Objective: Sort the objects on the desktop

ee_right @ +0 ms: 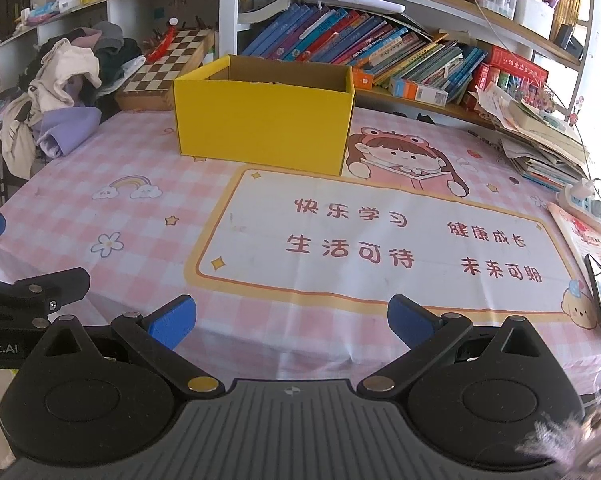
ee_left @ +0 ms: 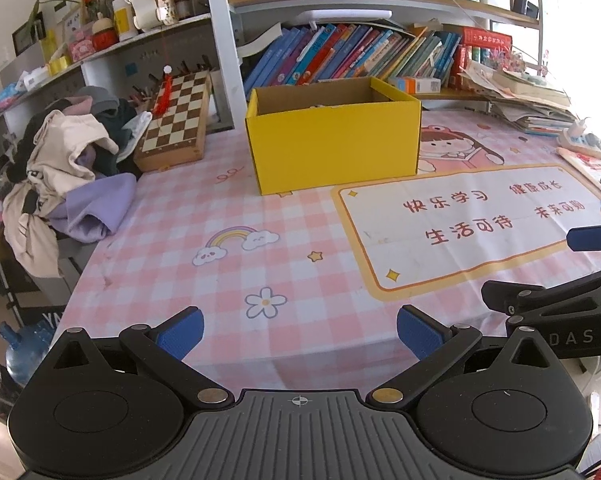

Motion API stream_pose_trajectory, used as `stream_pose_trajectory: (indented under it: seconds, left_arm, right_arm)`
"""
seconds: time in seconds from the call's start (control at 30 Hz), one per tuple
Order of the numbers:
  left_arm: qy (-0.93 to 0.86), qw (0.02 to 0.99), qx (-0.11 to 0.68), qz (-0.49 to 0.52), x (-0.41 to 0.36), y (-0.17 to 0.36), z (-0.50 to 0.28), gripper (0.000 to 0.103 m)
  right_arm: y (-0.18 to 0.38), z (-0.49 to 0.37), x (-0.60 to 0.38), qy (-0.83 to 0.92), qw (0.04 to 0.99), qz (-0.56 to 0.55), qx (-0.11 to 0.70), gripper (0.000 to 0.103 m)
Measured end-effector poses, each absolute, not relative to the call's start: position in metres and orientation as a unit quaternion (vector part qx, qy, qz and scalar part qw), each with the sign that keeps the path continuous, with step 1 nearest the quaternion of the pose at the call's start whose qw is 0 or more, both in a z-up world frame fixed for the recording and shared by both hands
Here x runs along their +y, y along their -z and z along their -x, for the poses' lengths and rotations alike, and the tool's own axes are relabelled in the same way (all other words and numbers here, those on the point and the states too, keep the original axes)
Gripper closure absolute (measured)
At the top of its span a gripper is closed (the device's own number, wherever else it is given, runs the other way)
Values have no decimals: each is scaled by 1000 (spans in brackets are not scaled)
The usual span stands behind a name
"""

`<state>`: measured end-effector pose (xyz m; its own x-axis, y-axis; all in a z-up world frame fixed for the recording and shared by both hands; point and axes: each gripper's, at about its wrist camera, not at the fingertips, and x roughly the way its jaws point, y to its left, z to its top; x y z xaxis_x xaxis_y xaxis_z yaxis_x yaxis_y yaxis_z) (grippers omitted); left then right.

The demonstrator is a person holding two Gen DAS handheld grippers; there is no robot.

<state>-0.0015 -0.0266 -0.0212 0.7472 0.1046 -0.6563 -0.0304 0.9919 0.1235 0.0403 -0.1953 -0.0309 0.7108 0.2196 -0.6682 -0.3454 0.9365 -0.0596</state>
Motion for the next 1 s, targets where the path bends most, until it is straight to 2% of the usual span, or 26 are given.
stream_pose_trajectory:
  seconds: [1.0]
  left_arm:
    - [-40,929,367,-41,-25,28,-2,0]
  right_arm:
    - [37,-44,-192,-155,913,98,363,0]
